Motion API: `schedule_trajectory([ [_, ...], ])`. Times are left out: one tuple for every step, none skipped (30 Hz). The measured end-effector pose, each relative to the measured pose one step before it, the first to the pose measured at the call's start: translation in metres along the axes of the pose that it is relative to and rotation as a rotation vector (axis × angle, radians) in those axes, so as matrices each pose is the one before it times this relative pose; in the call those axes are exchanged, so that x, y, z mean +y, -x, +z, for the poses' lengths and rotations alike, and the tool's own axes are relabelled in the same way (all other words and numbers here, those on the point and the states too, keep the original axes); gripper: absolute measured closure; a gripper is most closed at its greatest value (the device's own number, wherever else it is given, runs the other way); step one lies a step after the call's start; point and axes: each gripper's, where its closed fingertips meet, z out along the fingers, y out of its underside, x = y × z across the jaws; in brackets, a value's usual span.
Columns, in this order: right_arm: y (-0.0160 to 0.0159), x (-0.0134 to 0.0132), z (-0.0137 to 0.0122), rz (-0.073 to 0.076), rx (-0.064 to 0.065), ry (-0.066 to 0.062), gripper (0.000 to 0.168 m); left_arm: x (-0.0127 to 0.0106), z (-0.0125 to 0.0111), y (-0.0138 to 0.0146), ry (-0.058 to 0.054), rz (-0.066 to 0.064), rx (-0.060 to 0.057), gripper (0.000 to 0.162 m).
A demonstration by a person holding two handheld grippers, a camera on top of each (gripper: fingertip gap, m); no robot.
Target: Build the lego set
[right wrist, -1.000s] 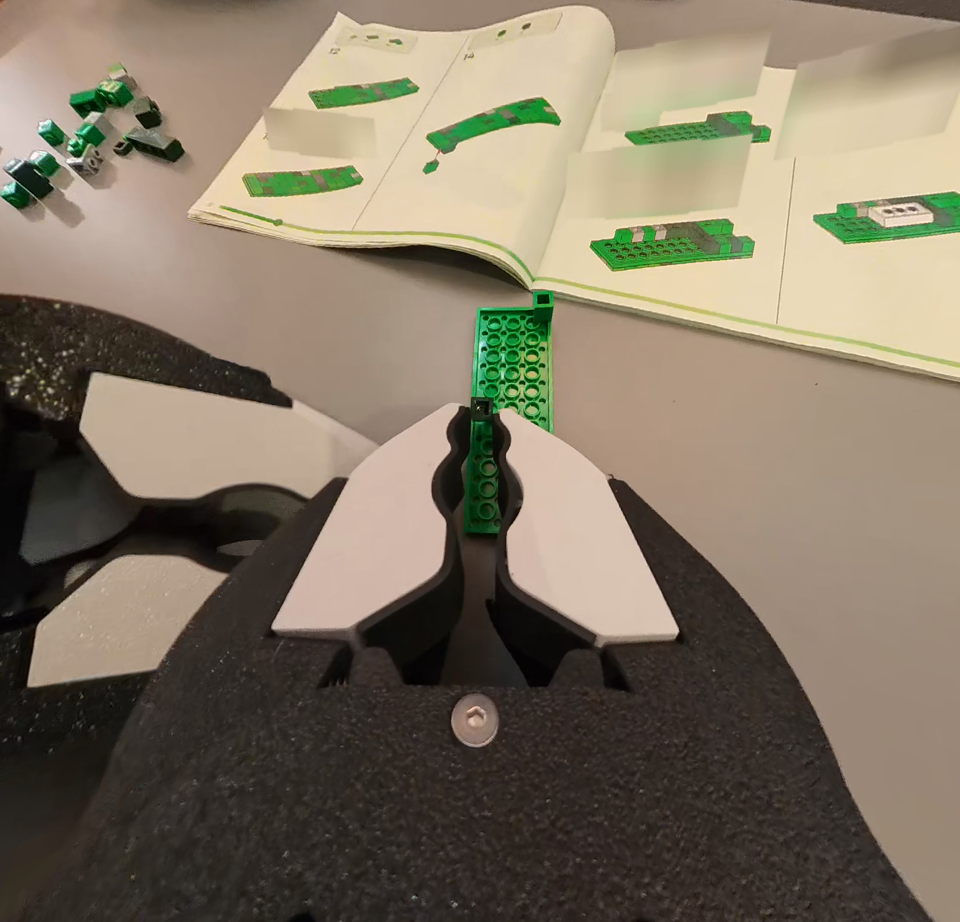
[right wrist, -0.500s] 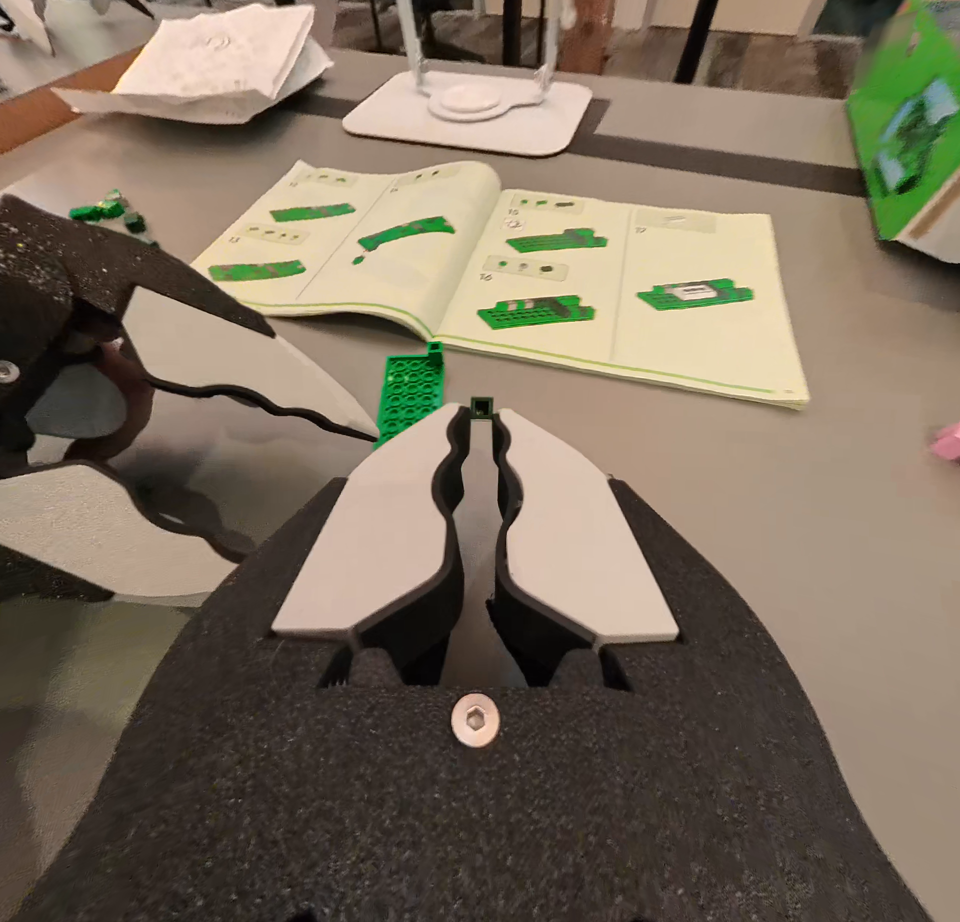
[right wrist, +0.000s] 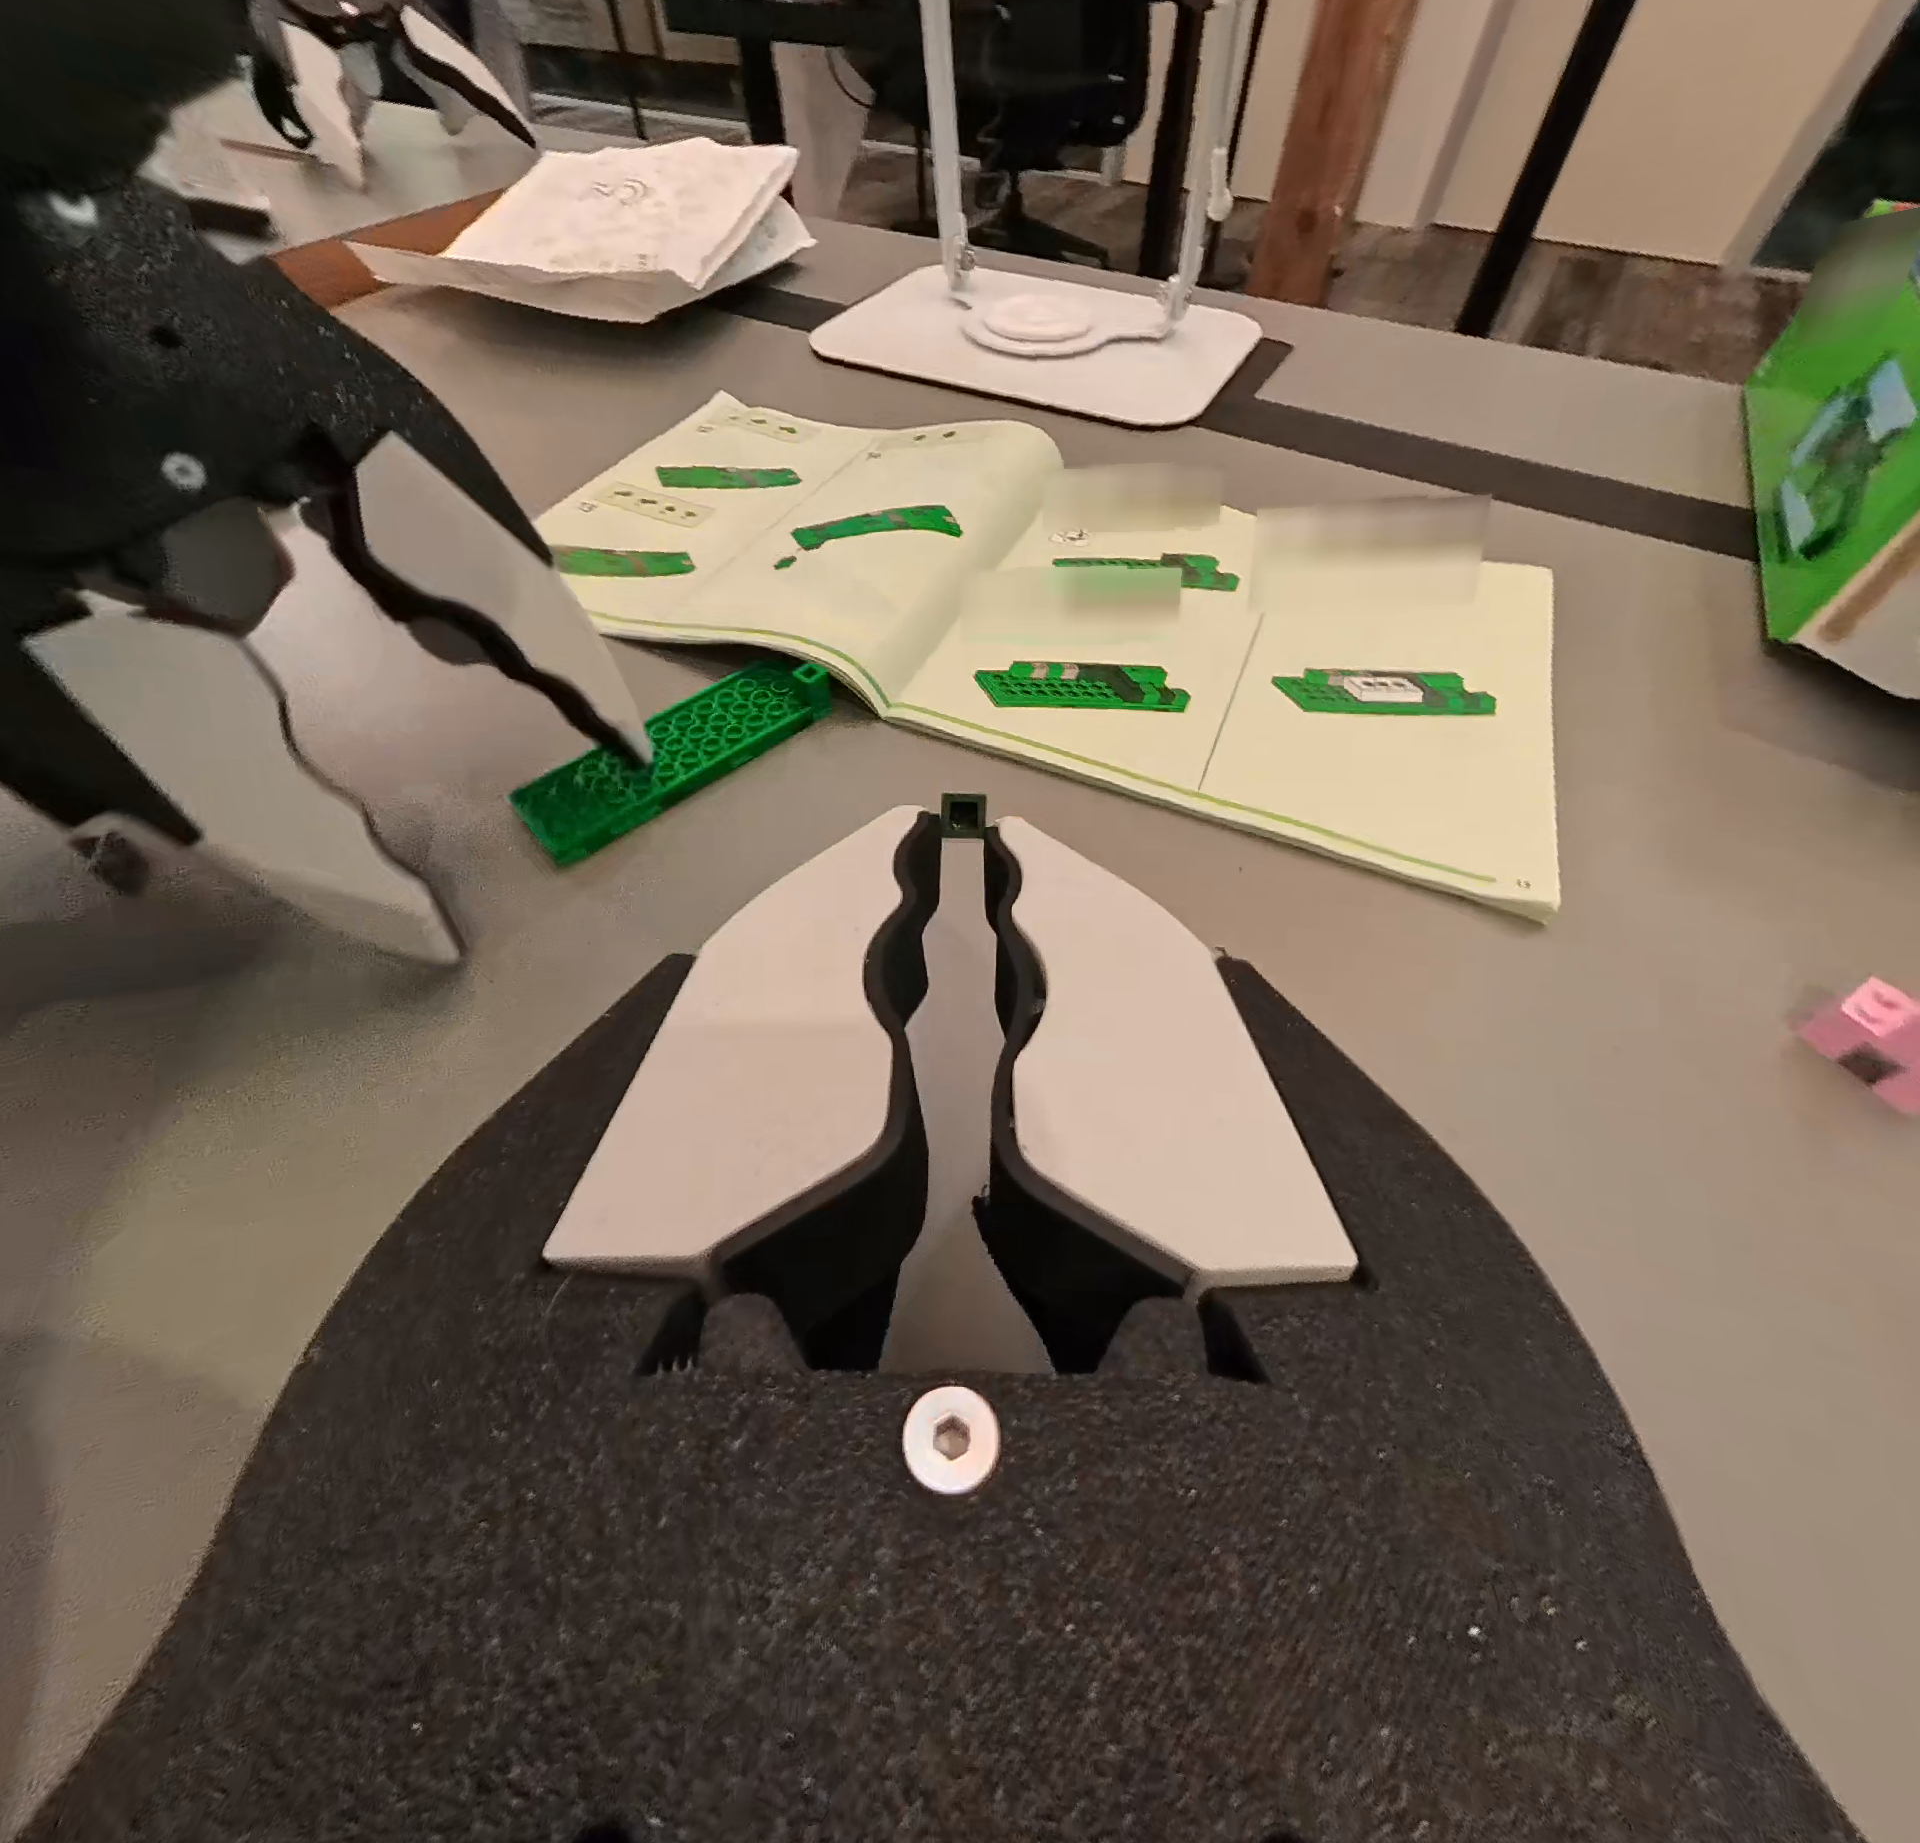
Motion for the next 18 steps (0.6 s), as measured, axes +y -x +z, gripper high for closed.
schedule_trajectory([
  [0.0006,-0.002,0.001,-0.0102,-0.0166,-0.0147,0.161,0.0006,-0.00423,0.00911,-0.0341,-0.0858,-0.0458,0.092],
  [0.00049,-0.00228,0.00135,-0.0095,-0.0148,-0.0181,0.161,-0.00485,-0.00314,0.00724,-0.0524,-0.0958,-0.038,0.084],
  [0.0008,-0.00223,0.00185,-0.0096,-0.0173,-0.0174,0.161,-0.00753,-0.00214,0.00569,-0.0553,-0.0965,-0.0364,0.079],
  [0.00125,-0.00216,0.00234,-0.0099,-0.0186,-0.0155,0.161,-0.00676,-0.00061,0.00497,-0.0401,-0.0768,-0.0414,0.071],
  [0.00144,-0.00228,0.00234,-0.0128,-0.0181,-0.0149,0.161,-0.00256,0.00098,0.00669,-0.0086,-0.05,-0.0602,0.068],
  [0.00168,-0.00229,0.00204,-0.0176,-0.0184,-0.0129,0.161,0.00239,0.00224,0.00864,0.0243,-0.0247,-0.0748,0.066],
  [0.00173,-0.00189,0.00168,-0.0223,-0.0168,-0.0119,0.161,0.00481,0.00327,0.00685,0.0385,-0.0075,-0.0617,0.068],
  [0.00162,-0.00162,0.00108,-0.0239,-0.0144,-0.0103,0.161,0.00511,0.00361,0.00265,0.0361,-0.0091,-0.0295,0.072],
  [0.00227,-0.00151,0.00037,-0.0244,-0.0168,-0.0094,0.161,0.004,0.00346,-0.00172,0.0243,-0.0214,0.0044,0.076],
  [0.00262,-0.00088,-0.00016,-0.023,-0.0178,-0.008,0.161,0.00295,0.00269,-0.00417,0.0137,-0.0268,0.0229,0.08],
  [0.00204,-0.00011,-0.00065,-0.0216,-0.0122,-0.007,0.161,0.00211,0.00179,-0.00356,0.007,-0.0221,0.0193,0.085],
  [0.00164,0.00014,-0.00113,-0.018,-0.0089,-0.0057,0.161,0.00079,0.00043,-0.00207,0.0004,-0.0155,0.0099,0.09],
  [0.00235,0.00022,-0.00115,-0.0146,-0.015,-0.0052,0.161,0.0002,-0.0001,-0.00066,0.0021,-0.0097,0.0002,0.091],
  [0.00282,0.00024,-0.00091,-0.0115,-0.0202,-0.0025,0.161,0.0001,-0.00022,-0.00054,0.0071,-0.0021,-0.0009,0.093],
  [0.00193,-0.00016,-0.00075,-0.0114,-0.0154,0.0012,0.161,-0.00002,0.0,-0.00122,0.0102,0.0042,0.003,0.096],
  [0.00217,-0.00105,-0.00067,-0.0192,-0.0214,-0.0019,0.161,-0.00008,-0.0002,-0.00161,0.0125,0.0096,0.0059,0.1],
  [0.00512,-0.00212,-0.00071,-0.0307,-0.0457,-0.0059,0.161,0.00009,-0.00032,-0.00191,0.0141,0.0155,0.0089,0.105],
  [0.0023,-0.00119,-0.00027,-0.0279,-0.0298,0.0072,0.161,0.00023,-0.00055,-0.00236,0.0148,0.0243,0.0128,0.115],
])
